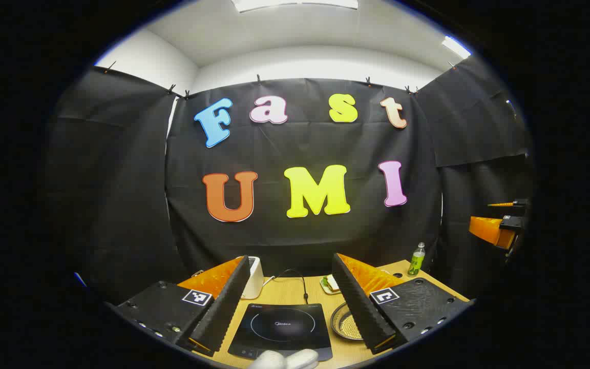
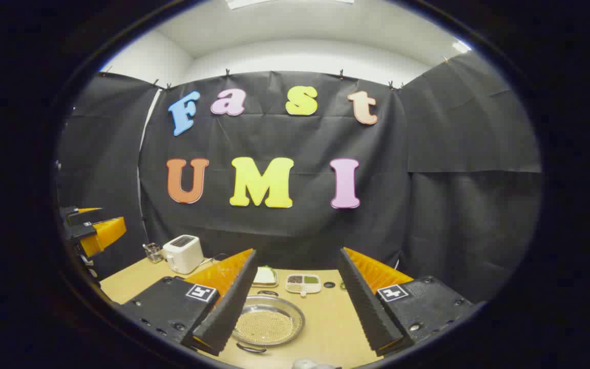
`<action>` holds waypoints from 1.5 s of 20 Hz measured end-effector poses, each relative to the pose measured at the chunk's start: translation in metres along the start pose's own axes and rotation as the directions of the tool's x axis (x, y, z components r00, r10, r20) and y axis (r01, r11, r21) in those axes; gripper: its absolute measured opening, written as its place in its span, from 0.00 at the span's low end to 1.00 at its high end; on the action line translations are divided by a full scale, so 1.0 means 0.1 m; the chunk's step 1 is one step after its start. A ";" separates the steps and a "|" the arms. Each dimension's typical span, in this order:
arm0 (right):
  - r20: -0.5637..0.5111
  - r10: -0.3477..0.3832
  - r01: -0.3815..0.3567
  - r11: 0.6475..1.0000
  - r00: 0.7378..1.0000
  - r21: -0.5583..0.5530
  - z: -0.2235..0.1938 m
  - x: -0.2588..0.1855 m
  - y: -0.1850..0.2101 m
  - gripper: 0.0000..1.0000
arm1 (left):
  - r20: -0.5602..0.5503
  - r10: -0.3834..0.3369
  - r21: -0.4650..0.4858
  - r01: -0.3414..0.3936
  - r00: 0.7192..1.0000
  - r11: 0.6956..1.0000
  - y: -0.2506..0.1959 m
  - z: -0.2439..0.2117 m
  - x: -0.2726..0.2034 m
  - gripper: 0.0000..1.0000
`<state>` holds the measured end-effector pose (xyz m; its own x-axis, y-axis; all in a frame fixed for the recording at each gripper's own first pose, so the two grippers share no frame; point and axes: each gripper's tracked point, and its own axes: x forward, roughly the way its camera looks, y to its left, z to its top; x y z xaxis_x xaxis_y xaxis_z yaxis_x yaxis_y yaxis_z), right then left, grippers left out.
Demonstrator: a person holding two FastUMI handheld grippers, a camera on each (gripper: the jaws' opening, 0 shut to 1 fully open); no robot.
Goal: First push the handle of the pot to place it horizontally, then grasp the pot with both hands and set it on the induction cooktop.
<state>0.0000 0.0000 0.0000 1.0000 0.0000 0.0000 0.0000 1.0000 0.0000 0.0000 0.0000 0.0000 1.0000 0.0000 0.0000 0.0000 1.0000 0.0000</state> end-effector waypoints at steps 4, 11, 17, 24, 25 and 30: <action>0.001 0.009 -0.009 1.000 1.000 -0.007 -0.01 -0.03 0.06 0.97 | 0.003 0.013 -0.004 -0.013 1.000 1.000 0.07 -0.02 -0.06 0.96; 0.002 0.021 -0.021 1.000 1.000 -0.013 -0.02 -0.10 0.19 0.97 | 0.010 0.022 0.001 -0.022 1.000 1.000 0.18 -0.01 -0.12 0.96; 0.001 0.030 -0.030 1.000 1.000 0.000 -0.04 -0.10 0.26 0.99 | 0.013 0.024 0.002 -0.024 1.000 1.000 0.22 -0.02 -0.16 0.96; -0.048 0.089 -0.088 0.996 0.995 0.016 -0.20 -0.01 0.47 0.97 | 0.007 0.039 0.005 -0.039 0.999 0.999 0.30 -0.09 -0.20 0.96; -0.060 0.101 -0.100 0.995 0.993 0.019 -0.23 0.01 0.51 0.96 | 0.003 0.045 0.005 -0.045 0.999 0.999 0.31 -0.10 -0.20 0.96; -0.137 0.185 -0.180 0.982 0.973 0.048 -0.45 0.11 0.78 0.75 | -0.007 0.050 -0.010 -0.050 0.999 0.999 0.34 -0.14 -0.22 0.96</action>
<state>0.0112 0.0785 -0.0450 0.9731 0.1852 -0.1368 -0.1803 0.9825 0.0478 -0.0223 0.0343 -0.0136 0.9987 0.0503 -0.0068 -0.0503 0.9987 -0.0099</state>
